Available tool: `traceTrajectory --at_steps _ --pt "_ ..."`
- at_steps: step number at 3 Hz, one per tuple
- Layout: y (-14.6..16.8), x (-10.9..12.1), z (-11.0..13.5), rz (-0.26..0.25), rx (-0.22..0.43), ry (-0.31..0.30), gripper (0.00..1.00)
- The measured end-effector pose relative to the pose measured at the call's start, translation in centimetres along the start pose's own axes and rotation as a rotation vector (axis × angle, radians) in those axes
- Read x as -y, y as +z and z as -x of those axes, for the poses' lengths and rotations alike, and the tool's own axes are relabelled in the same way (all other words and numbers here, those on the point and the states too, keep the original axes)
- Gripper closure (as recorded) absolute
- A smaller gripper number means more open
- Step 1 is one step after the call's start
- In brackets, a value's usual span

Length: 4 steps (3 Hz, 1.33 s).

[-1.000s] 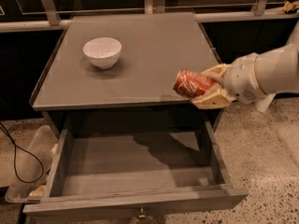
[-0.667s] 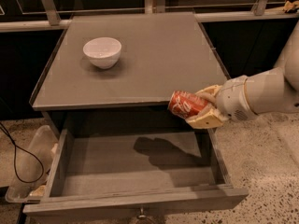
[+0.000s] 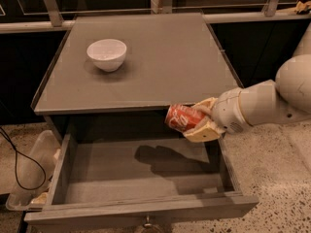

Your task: Place coke can into top drawer

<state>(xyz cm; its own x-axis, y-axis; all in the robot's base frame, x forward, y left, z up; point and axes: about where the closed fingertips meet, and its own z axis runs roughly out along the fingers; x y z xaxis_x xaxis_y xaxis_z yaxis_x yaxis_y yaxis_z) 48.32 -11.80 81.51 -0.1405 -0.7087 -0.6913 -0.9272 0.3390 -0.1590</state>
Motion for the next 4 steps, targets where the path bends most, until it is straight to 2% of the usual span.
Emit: traceTrajectory --at_steps 1,2,3,4 --pt "4.6 -2.2 -0.9 0.072 -0.016 0.005 1.0" --pt "8.2 -3.8 -2.0 0.094 -0.046 -0.003 1.0" --pt "11.5 -4.9 -2.8 0.081 -0.07 -0.012 1.0" --pt "14.5 -5.2 -3.8 0.04 -0.068 -0.015 1.0"
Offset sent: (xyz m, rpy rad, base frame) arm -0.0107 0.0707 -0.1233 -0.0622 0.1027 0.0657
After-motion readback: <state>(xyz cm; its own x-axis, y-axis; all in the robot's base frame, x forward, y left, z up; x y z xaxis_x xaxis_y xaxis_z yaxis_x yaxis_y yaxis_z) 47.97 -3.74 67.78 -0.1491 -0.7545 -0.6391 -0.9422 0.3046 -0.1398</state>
